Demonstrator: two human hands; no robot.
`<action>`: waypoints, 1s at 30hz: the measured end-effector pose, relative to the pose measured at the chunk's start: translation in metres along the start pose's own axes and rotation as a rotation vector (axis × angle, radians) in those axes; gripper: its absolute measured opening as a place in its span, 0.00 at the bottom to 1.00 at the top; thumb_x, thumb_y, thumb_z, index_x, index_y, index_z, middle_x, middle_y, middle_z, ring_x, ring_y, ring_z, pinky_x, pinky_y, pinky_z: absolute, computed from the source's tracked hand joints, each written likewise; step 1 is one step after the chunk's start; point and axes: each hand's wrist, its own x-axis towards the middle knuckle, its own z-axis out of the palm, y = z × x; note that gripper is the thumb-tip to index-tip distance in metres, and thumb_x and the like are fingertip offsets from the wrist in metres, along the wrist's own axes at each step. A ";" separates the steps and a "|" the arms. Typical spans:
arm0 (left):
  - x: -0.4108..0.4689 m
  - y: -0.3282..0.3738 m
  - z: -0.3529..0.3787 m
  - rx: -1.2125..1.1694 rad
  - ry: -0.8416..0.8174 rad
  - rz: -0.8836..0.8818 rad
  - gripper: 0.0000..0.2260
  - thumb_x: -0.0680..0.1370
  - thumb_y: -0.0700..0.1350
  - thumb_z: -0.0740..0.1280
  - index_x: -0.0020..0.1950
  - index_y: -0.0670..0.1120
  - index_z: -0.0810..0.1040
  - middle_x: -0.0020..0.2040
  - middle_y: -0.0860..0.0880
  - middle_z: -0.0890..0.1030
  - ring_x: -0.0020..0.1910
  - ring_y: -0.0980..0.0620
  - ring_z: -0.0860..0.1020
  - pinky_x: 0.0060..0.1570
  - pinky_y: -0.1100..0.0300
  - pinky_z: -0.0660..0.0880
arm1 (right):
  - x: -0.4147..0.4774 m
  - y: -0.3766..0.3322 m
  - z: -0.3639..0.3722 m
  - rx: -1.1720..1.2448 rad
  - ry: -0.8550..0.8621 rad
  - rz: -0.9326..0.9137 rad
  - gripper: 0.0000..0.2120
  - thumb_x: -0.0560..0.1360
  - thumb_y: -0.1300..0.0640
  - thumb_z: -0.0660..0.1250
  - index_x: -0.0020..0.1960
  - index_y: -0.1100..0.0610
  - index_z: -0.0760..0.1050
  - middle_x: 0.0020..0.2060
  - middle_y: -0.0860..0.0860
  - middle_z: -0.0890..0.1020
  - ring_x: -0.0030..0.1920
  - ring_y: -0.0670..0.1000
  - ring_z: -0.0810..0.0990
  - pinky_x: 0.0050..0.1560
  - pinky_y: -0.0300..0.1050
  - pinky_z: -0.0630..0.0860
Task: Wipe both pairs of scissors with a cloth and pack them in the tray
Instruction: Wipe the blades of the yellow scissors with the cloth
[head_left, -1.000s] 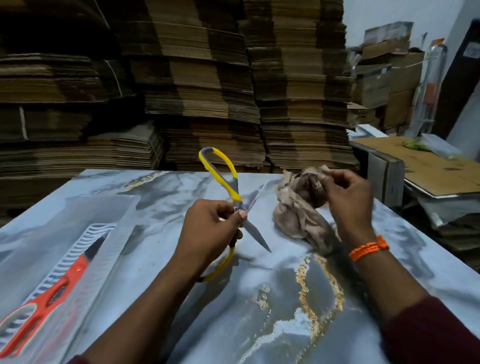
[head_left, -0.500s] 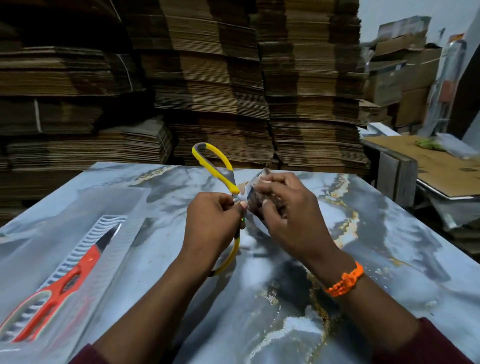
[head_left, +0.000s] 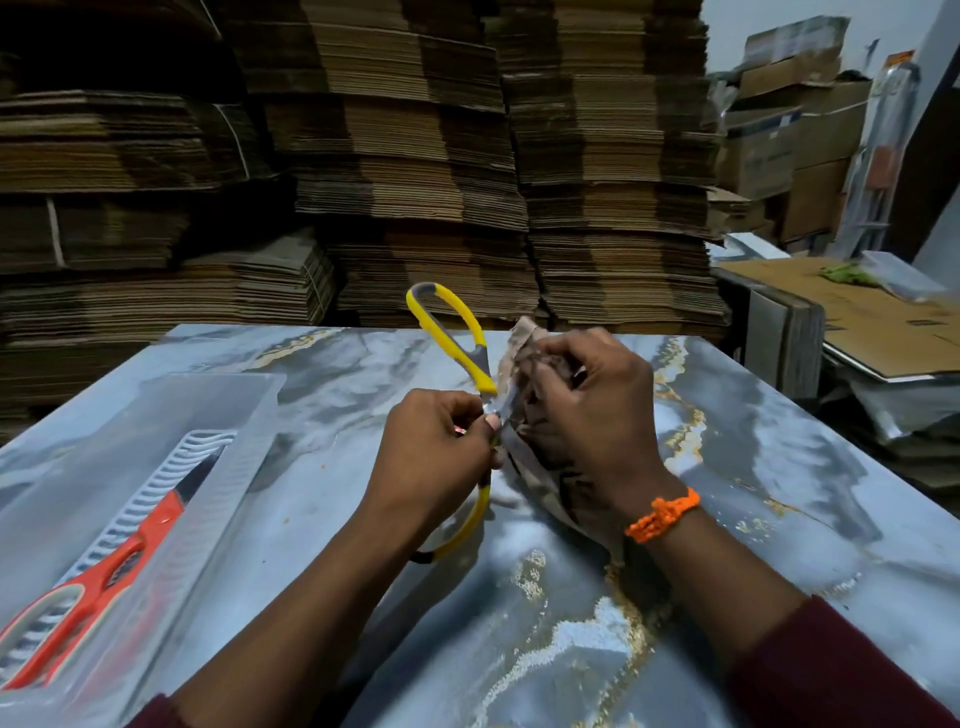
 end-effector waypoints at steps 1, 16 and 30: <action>-0.002 0.000 0.002 -0.026 -0.006 -0.020 0.12 0.80 0.38 0.69 0.37 0.40 0.83 0.29 0.44 0.83 0.27 0.50 0.82 0.39 0.45 0.84 | 0.002 0.004 -0.002 -0.012 0.019 -0.002 0.07 0.72 0.65 0.75 0.49 0.57 0.85 0.42 0.51 0.83 0.41 0.48 0.81 0.44 0.50 0.80; 0.001 -0.008 -0.001 -0.217 -0.084 -0.150 0.10 0.81 0.36 0.69 0.42 0.33 0.84 0.29 0.40 0.80 0.29 0.47 0.81 0.34 0.54 0.78 | 0.006 0.037 -0.003 0.144 -0.110 0.222 0.07 0.74 0.59 0.75 0.52 0.57 0.87 0.44 0.49 0.88 0.46 0.44 0.85 0.49 0.43 0.82; 0.011 -0.011 -0.008 -0.133 0.025 -0.078 0.11 0.79 0.40 0.71 0.37 0.42 0.86 0.29 0.40 0.83 0.29 0.46 0.83 0.37 0.49 0.81 | -0.015 -0.001 0.009 0.085 -0.247 -0.164 0.09 0.75 0.55 0.75 0.54 0.53 0.87 0.42 0.52 0.82 0.46 0.51 0.80 0.47 0.51 0.78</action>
